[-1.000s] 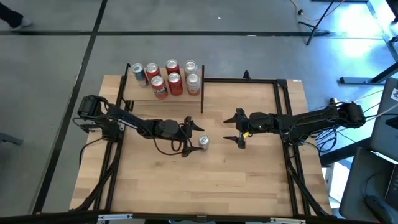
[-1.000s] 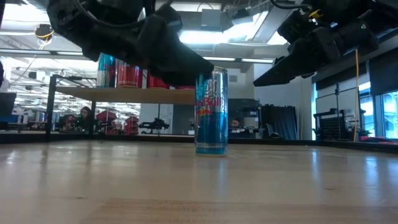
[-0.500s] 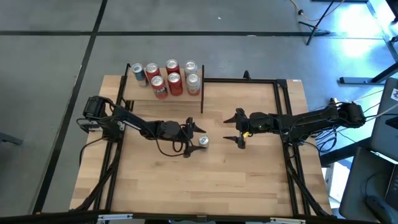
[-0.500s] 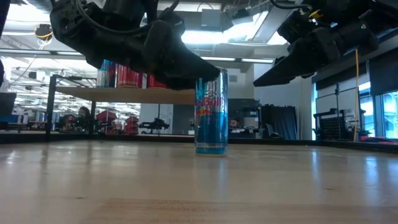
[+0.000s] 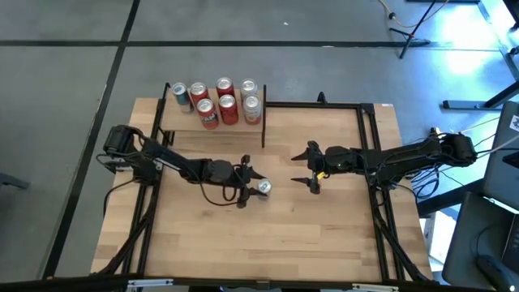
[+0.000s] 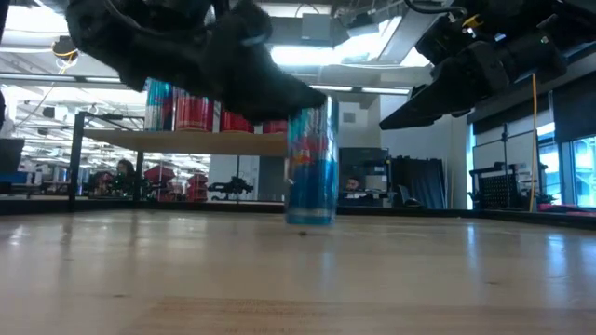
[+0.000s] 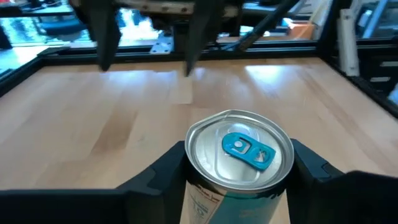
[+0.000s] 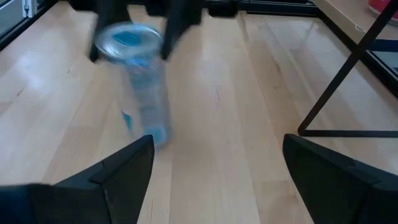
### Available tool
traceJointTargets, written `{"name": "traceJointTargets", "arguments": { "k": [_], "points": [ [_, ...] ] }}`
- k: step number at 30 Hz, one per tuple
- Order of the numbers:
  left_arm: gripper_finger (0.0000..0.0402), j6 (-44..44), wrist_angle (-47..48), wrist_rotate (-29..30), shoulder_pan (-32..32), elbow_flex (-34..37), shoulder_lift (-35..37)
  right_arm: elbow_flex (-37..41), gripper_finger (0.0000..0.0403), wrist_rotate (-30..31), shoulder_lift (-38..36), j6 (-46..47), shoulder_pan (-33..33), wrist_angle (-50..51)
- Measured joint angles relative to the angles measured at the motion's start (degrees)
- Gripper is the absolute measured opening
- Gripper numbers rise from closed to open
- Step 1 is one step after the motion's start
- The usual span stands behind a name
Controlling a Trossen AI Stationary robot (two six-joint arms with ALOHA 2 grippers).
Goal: Place canned beverage on shelf
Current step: Put the blue soda can aligned with the other blue soda can on the shelf
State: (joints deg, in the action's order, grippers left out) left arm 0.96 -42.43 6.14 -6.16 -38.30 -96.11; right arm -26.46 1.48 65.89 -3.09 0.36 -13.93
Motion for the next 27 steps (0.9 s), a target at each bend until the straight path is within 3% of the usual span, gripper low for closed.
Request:
{"name": "traceJointTargets", "arguments": {
  "k": [4, 17, 22, 27],
  "points": [
    [0.0163, 0.3, 7.4, 4.1, -2.4, 0.0, 5.9, 0.0, 0.0340, 0.0, 0.0, 0.0, 0.0, 0.1],
    [0.0166, 5.6, 44.7, 29.6, -9.4, 0.0, 37.5, 0.0, 0.0340, 0.0, 0.0, 0.0, 0.0, 0.0],
    [0.0166, 9.0, 57.2, 35.4, -9.4, 0.0, 48.6, 0.0, 0.0340, 0.0, 0.0, 0.0, 0.0, -0.2],
    [0.0166, 9.6, 62.8, 39.7, -9.4, 0.0, 58.0, 0.0, 0.0340, 0.0, 0.0, 0.0, 0.0, -1.4]
  ]
}}
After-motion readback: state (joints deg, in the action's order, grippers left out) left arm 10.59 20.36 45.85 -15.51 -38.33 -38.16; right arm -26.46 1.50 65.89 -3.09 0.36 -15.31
